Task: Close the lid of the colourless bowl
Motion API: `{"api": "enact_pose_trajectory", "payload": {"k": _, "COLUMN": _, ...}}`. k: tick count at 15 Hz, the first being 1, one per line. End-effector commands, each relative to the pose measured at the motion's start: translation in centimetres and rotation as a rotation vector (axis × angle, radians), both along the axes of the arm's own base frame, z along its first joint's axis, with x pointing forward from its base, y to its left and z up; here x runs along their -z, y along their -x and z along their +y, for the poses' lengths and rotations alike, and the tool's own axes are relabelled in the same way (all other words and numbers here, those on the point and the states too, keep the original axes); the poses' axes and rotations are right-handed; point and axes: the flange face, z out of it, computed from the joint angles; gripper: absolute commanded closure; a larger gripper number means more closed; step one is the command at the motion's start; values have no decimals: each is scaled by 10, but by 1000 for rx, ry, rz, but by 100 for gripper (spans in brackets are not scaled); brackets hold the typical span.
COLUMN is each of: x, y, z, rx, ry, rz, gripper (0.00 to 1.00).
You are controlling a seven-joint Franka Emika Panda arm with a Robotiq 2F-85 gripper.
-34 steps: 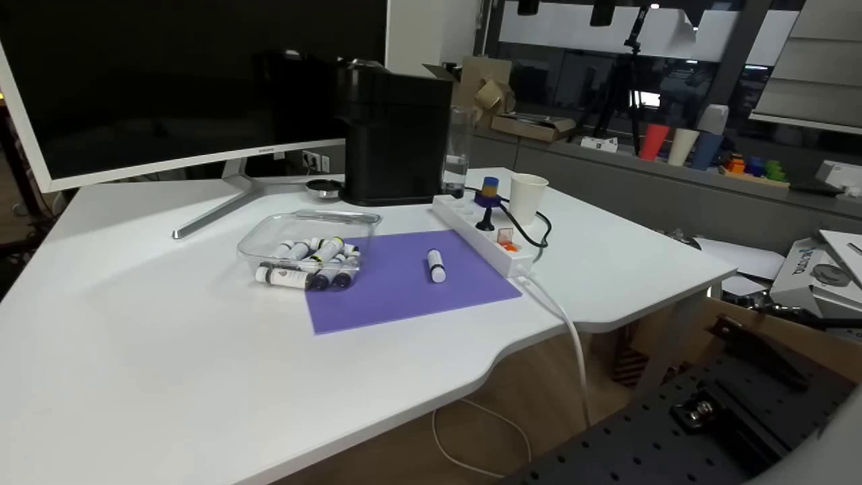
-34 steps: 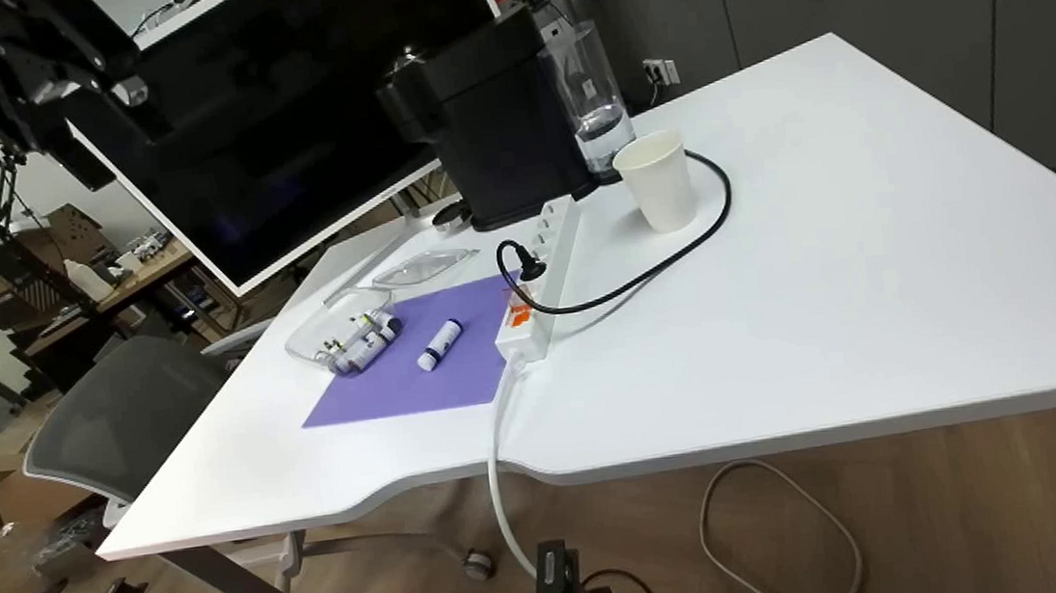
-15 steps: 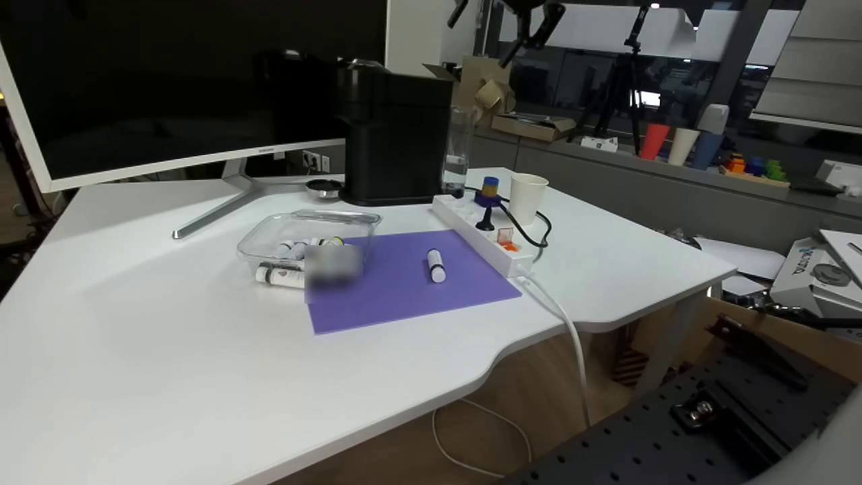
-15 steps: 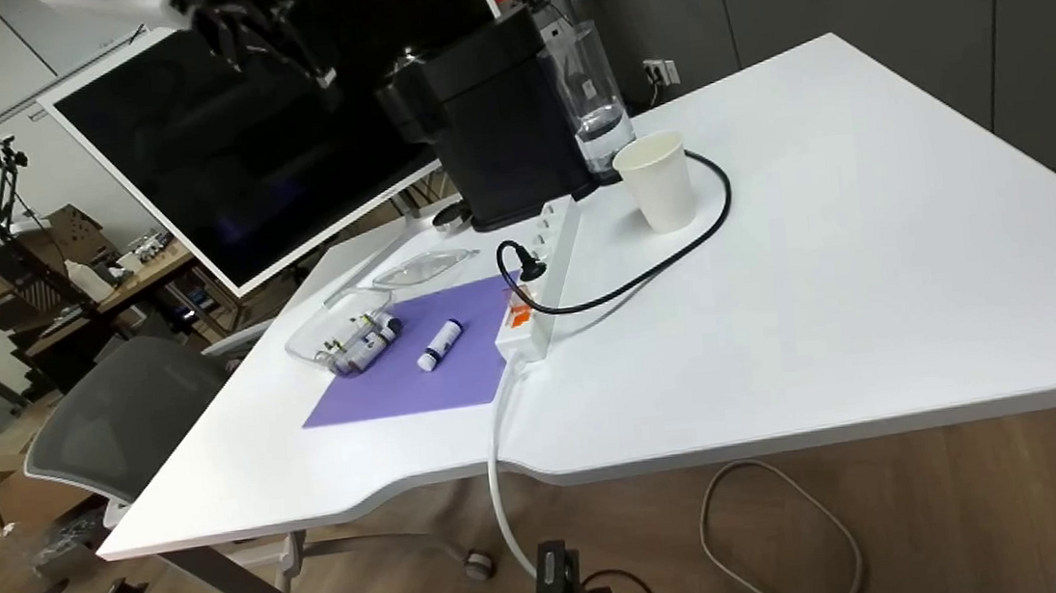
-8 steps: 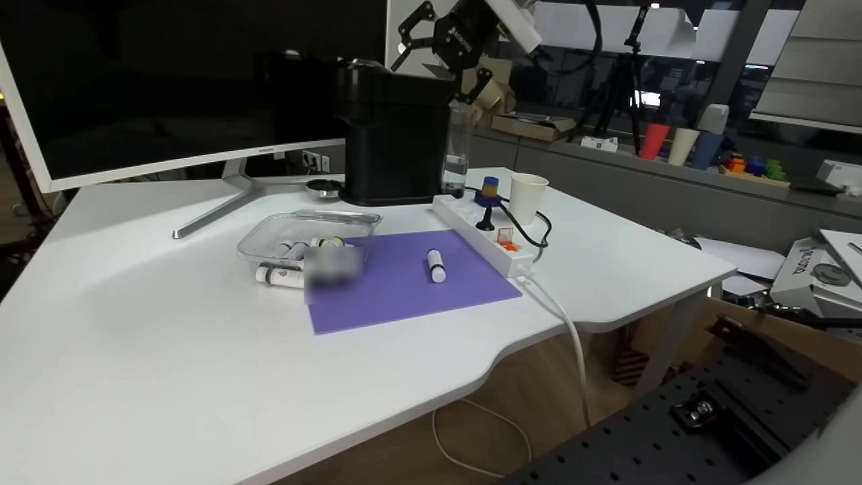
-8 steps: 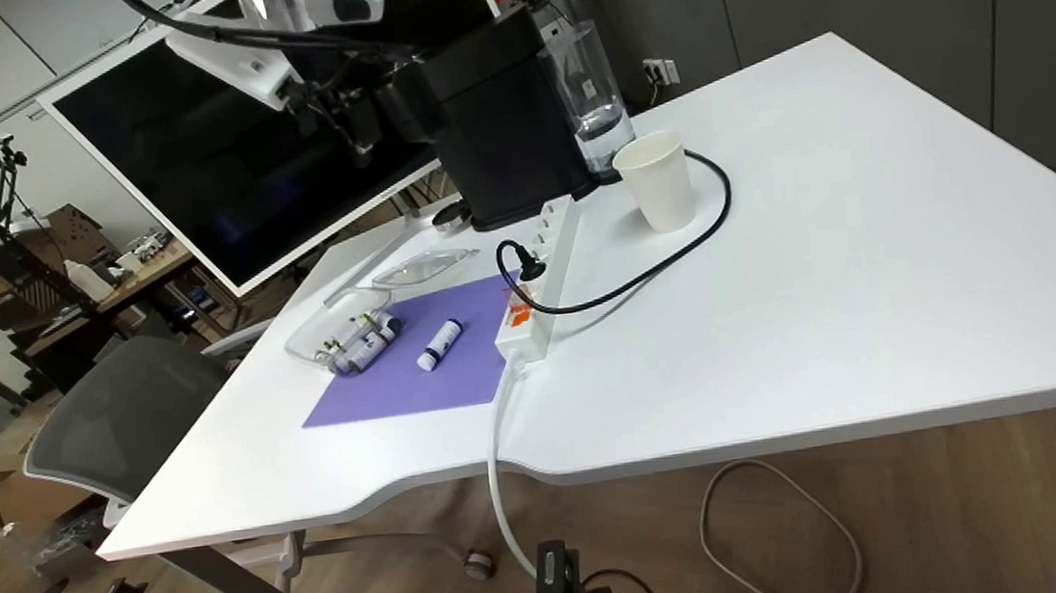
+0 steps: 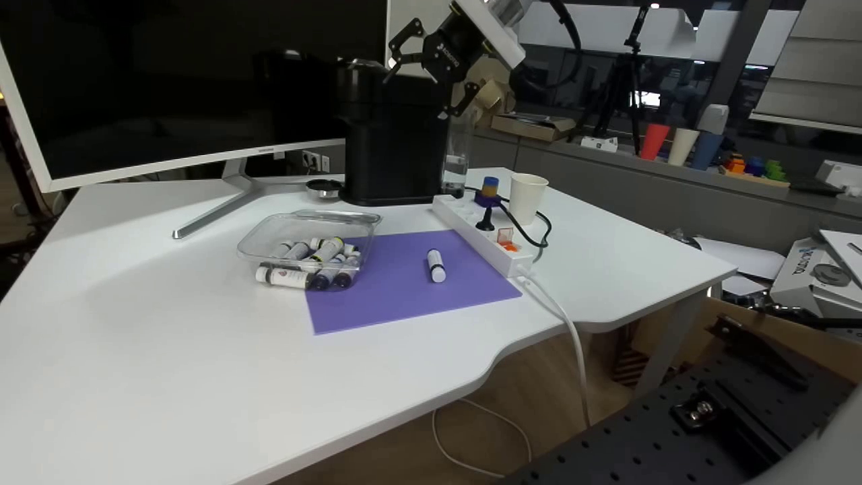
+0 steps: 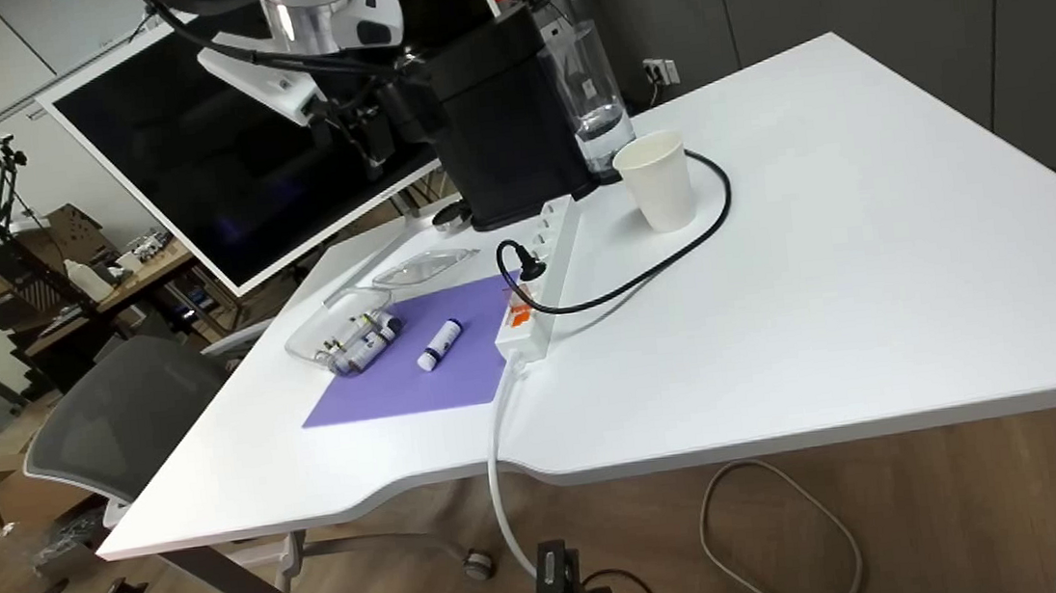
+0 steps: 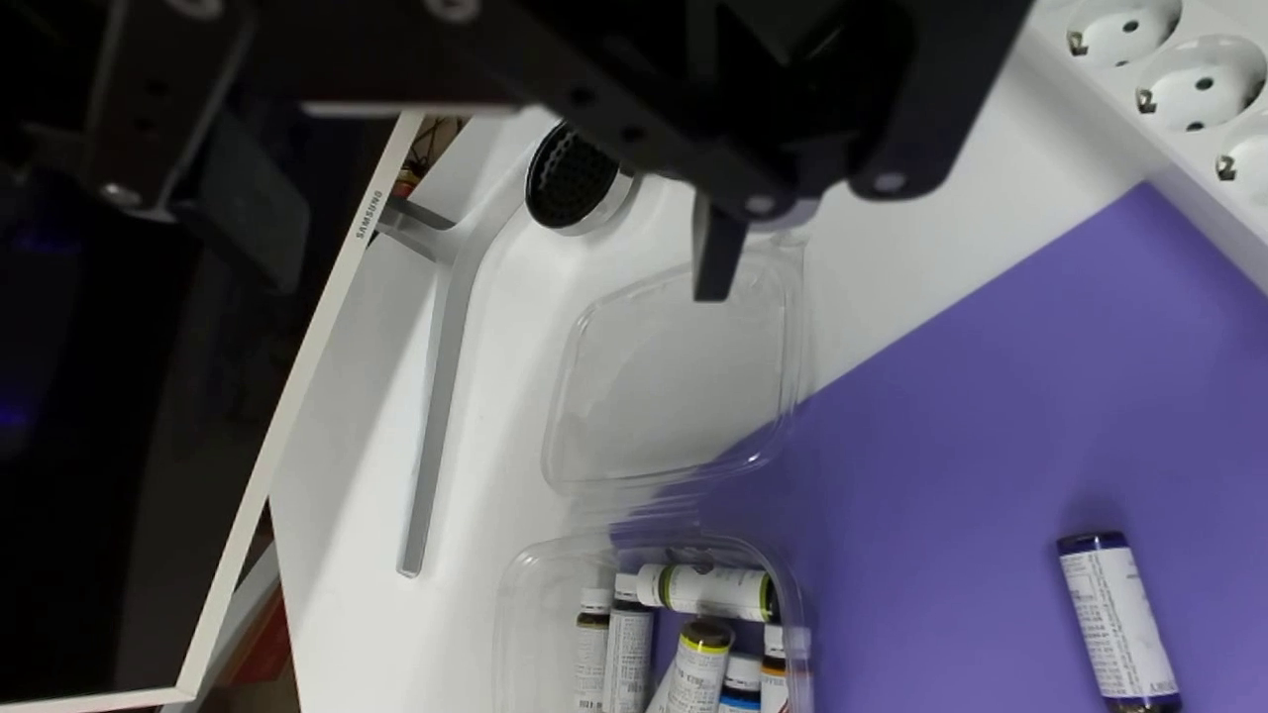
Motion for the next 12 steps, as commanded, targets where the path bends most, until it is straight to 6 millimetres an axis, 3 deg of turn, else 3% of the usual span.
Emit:
{"api": "enact_pose_trajectory", "payload": {"k": 1, "x": 30, "y": -18, "z": -13, "rx": 21, "ry": -41, "rz": 41, "gripper": 0}}
{"api": "enact_pose_trajectory", "payload": {"k": 6, "x": 106, "y": -47, "z": -22, "rx": 4, "ry": -83, "rz": 164, "gripper": 0}}
{"api": "enact_pose_trajectory", "payload": {"k": 9, "x": 144, "y": -66, "z": -14, "rx": -33, "ry": -105, "rz": 218, "gripper": 0}}
{"api": "enact_pose_trajectory", "payload": {"k": 12, "x": 168, "y": -81, "z": 1, "rx": -74, "ry": -112, "rz": 256, "gripper": 0}}
